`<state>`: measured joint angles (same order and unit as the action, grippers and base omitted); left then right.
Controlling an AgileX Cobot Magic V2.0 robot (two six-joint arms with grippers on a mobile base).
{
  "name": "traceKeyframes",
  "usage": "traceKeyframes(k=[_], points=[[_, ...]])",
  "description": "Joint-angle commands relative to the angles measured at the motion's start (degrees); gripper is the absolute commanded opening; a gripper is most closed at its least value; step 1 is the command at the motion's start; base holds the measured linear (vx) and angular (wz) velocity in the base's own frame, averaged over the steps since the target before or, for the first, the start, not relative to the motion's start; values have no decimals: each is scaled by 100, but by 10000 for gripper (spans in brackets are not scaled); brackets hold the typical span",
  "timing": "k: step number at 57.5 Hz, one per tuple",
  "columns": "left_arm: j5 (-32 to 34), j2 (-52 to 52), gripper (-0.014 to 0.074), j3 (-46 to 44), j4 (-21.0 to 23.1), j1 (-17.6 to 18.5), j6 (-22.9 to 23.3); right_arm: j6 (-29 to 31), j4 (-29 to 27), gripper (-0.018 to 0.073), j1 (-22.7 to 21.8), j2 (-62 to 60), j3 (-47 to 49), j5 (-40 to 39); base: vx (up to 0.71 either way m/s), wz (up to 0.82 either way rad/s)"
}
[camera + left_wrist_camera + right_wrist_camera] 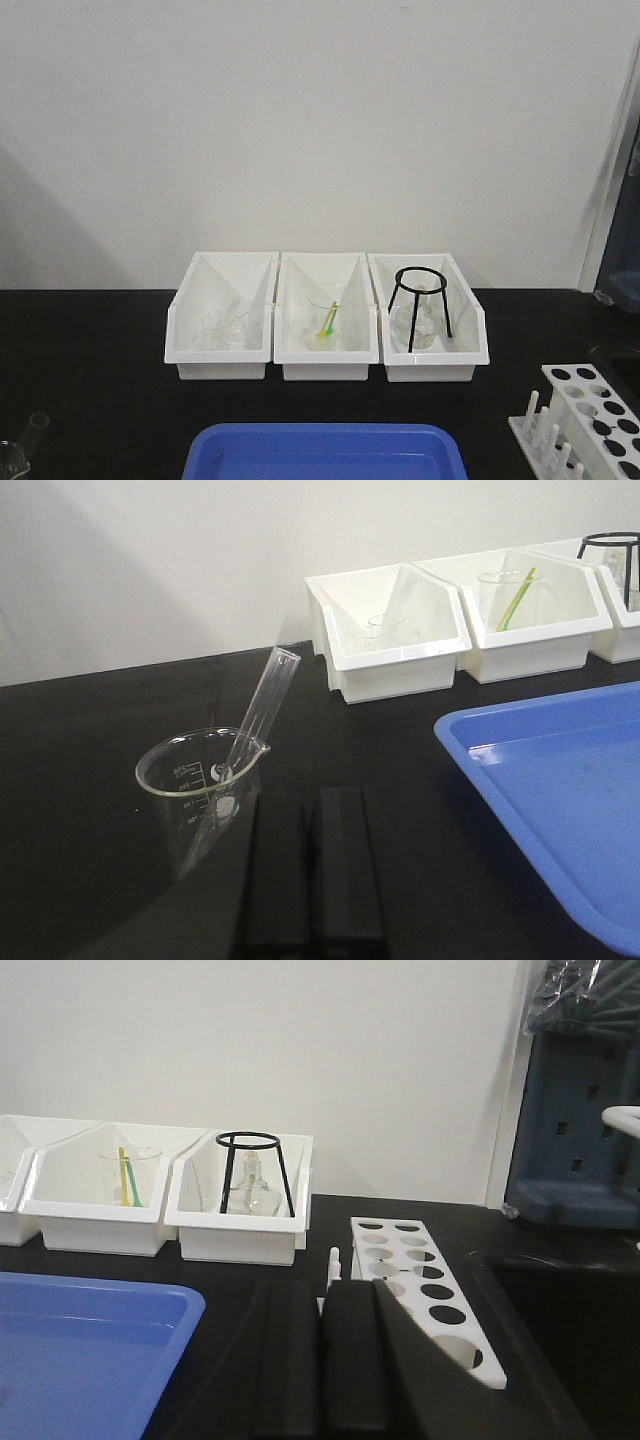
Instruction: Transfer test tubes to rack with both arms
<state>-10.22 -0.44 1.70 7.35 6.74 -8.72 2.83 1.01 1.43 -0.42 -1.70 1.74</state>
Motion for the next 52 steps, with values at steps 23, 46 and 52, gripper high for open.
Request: traceKeyframes(k=[23,46,52], points=[[485,-118,-20,150,663,-13,47,19,55,-4,-33,-60,-68,-506,0,0],[1609,-118,-20,100,724,-13,27,45,60,-4,-33,-60,-68,-1035,0,0],[2666,-118,-20,49,730,-13,58,11,25,-4,-33,-60,25,-1560,0,0]])
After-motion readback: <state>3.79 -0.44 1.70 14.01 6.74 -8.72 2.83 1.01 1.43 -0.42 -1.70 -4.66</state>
